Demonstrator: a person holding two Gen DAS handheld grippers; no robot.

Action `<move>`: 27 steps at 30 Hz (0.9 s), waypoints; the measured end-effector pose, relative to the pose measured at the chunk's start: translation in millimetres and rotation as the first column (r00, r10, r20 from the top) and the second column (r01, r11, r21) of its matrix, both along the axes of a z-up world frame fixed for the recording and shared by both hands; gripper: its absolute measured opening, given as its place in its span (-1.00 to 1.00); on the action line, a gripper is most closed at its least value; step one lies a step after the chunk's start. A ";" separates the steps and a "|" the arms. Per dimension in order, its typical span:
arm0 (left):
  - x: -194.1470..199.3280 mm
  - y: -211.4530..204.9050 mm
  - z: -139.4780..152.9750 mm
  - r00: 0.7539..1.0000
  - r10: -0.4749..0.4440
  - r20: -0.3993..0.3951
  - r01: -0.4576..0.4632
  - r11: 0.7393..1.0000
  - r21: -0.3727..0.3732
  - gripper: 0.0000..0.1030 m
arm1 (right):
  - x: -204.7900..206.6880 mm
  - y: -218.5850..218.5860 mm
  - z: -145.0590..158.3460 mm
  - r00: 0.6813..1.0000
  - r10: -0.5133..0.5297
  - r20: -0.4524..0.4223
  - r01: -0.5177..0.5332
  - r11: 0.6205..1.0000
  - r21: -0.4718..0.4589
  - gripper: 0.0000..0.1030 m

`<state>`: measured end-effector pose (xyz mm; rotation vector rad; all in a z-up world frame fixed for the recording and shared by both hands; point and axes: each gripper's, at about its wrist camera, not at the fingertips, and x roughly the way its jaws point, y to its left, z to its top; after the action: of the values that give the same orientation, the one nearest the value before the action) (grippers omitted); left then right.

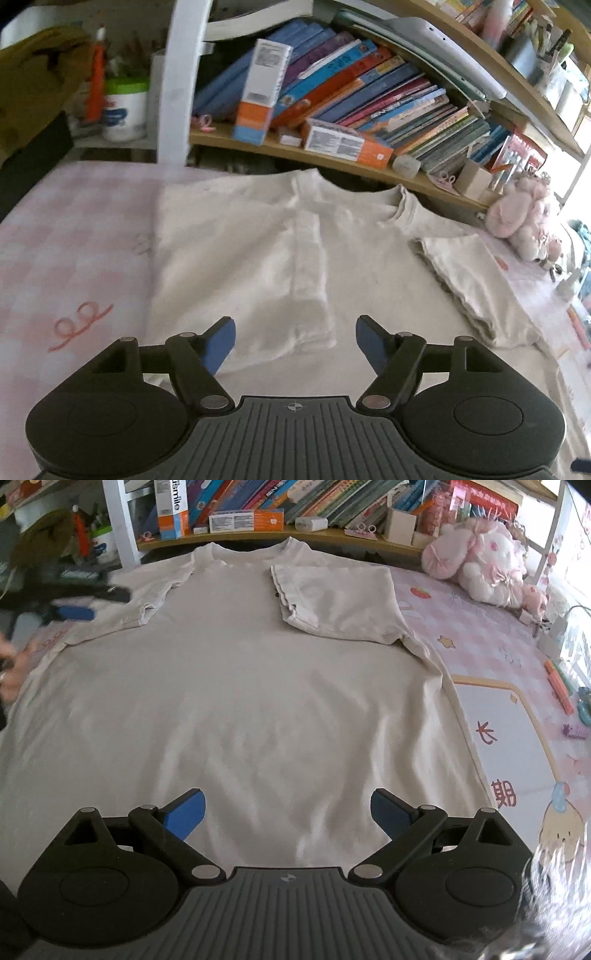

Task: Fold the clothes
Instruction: 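Open the left gripper and withdraw it from the folded side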

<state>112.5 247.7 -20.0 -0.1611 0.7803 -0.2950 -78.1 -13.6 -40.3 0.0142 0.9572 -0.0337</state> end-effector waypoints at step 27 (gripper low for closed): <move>104.1 57.2 -19.0 0.980 0.191 -0.058 -0.179 0.970 0.164 -1.00 | -14.4 29.3 5.5 0.999 -0.034 0.008 0.034 0.997 -0.069 0.88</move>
<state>216.6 304.9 -38.9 -0.0944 0.8522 -0.0494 -92.6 15.7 -34.8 -0.0333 0.9482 -0.0983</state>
